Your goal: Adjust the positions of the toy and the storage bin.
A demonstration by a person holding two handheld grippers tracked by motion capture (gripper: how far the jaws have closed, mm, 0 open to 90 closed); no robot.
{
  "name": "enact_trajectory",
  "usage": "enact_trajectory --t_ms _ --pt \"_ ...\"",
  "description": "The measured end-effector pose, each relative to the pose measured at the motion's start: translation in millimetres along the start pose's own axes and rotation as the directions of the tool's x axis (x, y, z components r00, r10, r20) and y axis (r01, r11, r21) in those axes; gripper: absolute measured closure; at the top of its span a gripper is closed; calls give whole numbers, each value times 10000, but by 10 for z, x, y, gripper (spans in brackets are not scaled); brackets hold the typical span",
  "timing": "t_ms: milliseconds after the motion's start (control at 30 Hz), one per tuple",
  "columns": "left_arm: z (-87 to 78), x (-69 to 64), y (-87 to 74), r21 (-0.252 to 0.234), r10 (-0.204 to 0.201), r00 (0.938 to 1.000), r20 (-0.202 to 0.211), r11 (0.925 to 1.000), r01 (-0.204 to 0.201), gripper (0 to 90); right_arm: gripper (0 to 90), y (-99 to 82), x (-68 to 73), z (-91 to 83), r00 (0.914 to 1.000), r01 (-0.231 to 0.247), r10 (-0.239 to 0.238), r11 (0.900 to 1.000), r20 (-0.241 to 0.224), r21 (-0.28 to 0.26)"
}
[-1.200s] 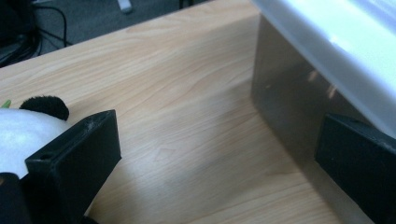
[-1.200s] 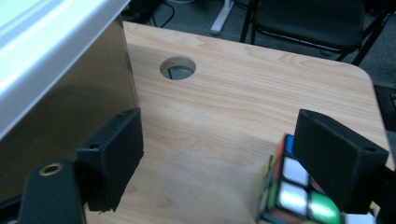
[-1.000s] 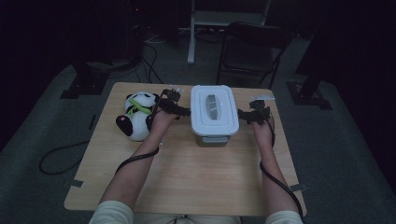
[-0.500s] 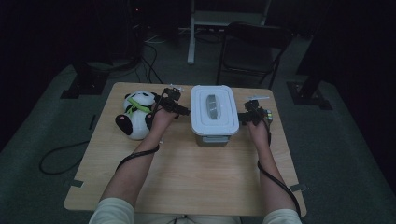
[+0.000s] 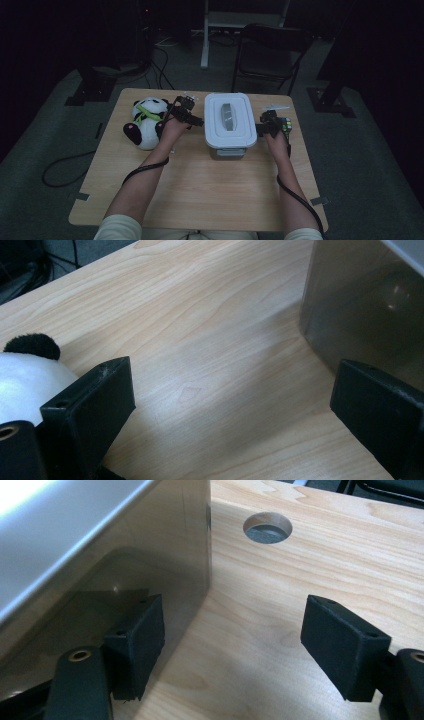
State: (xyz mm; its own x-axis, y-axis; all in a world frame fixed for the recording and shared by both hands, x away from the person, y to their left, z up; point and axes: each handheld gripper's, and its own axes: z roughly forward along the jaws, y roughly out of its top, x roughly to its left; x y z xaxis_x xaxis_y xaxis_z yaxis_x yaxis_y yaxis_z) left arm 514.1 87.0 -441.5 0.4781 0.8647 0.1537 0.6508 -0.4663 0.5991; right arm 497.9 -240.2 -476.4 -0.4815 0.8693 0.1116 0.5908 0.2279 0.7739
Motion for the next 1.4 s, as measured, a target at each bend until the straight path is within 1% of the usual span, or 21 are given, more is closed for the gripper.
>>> enact_trajectory --t_ms 33,100,233,300,333,367,500,600,833,933,1000,1033,1133,1200,1233,1267,1333,1367,1400 --pt "-12 -13 -12 36 51 9999 87 10000 -51 47 254 -15 2 -10 10000 9 -9 10000 -39 -45" --pt "-42 -50 -42 19 222 9995 211 9998 -222 47 260 -50 6 -34 9998 -134 133 9999 -169 -56" --pt "-111 -120 -104 -124 537 9982 252 9985 -534 47 261 -124 45 -112 9997 -110 108 9999 -231 -91" --pt "-140 -152 -129 -140 696 9971 308 9975 -692 47 261 -164 77 -161 9998 12 -15 9999 -177 -124" --pt "-140 -152 -129 -140 696 9971 308 9975 -692 47 261 -164 77 -161 9998 12 -15 9999 -177 -124" --pt "-177 -203 -162 -162 871 9953 411 9961 -865 47 261 -226 112 -231 9999 116 -117 9997 -73 -200" --pt "-240 -292 -232 -306 1043 9923 665 9943 -1025 47 264 -326 137 -316 9999 -38 34 9994 -132 -336" --pt "-300 -347 -298 -402 1205 9900 729 9922 -1178 47 265 -394 176 -382 9999 -66 61 9992 -131 -394" --pt "-435 -409 -472 -548 1576 9826 982 9867 -1528 47 265 -539 323 -518 9998 -37 26 9985 -211 -545" --pt "-485 -415 -548 -640 1549 9827 1012 9868 -1489 47 264 -596 383 -572 9993 -160 142 9984 -332 -537" --pt "-515 -410 -609 -761 1497 9828 1081 9869 -1419 47 258 -633 429 -608 9992 -160 140 9985 -367 -529" --pt "-520 -403 -633 -830 1400 9841 1089 9879 -1313 47 259 -651 442 -623 9984 -220 194 9985 -523 -503" --pt "-548 -389 -695 -966 1270 9856 1118 9885 -1164 47 258 -714 485 -655 9968 -306 261 9978 -754 -586" --pt "-566 -379 -734 -1007 1276 9845 1205 9882 -1158 46 259 -754 521 -672 9958 -429 370 9967 -832 -696" --pt "-579 -375 -756 -1100 1223 9860 1136 9878 -1099 46 254 -773 538 -678 9954 -462 397 9962 -867 -737" --pt "-586 -358 -781 -1161 1181 9864 1142 9877 -1048 45 227 -791 550 -683 9952 -505 441 9961 -870 -725" --pt "-585 -349 -792 -1157 1140 9863 1191 9882 -1003 40 216 -811 556 -680 9946 -537 475 9964 -927 -657" --pt "-576 -321 -823 -1183 1041 9879 1151 9888 -905 40 219 -823 562 -677 9933 -575 508 9964 -1036 -620" --pt "-567 -317 -835 -1152 1066 9891 1020 9888 -947 37 212 -853 578 -673 9929 -516 448 9969 -1103 -594"
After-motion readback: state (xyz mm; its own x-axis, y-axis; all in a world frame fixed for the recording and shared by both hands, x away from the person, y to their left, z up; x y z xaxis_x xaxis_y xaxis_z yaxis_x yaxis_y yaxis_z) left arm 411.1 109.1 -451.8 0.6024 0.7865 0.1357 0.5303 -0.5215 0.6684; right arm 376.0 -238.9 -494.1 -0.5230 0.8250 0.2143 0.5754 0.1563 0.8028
